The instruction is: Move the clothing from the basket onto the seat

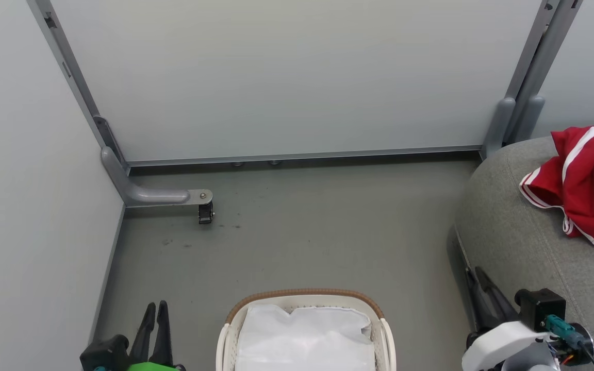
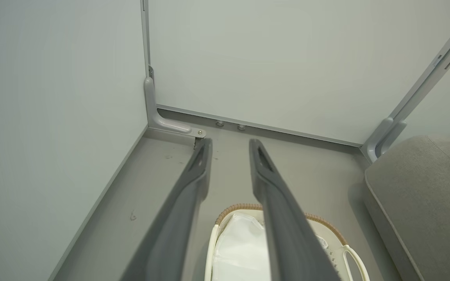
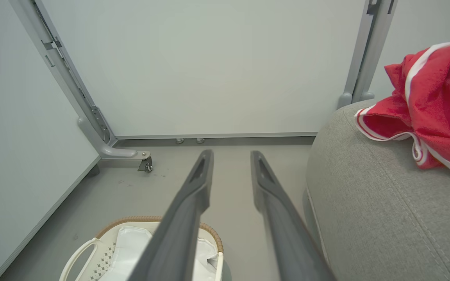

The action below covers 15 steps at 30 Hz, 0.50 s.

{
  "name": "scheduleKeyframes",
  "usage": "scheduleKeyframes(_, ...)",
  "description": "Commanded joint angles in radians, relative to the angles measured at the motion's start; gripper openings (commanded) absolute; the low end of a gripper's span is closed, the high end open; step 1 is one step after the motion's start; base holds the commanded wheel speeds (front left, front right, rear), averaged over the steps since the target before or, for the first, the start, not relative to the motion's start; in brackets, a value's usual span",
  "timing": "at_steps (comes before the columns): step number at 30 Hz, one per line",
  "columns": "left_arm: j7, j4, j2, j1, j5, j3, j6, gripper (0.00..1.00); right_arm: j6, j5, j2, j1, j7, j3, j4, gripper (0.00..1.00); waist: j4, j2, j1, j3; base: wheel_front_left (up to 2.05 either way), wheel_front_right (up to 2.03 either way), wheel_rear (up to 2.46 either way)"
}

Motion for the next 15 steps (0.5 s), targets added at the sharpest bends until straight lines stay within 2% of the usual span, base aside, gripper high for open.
scheduleKeyframes(1,0.001,0.007,-0.001,0.001,-0.002,0.000,0.000,0.00,0.000,0.003,0.002,0.004,0.002,-0.001,0.007,0.00,0.000,0.0000,0.0000,0.000,0.00,0.00,0.00)
scheduleKeyframes(15,0.067,0.002,-0.021,-0.030,-0.203,0.070,-0.037,0.00,0.000,0.260,0.000,-0.007,0.071,-0.025,-0.016,0.00,-0.005,0.0000,0.0000,0.006,0.00,0.00,0.00)
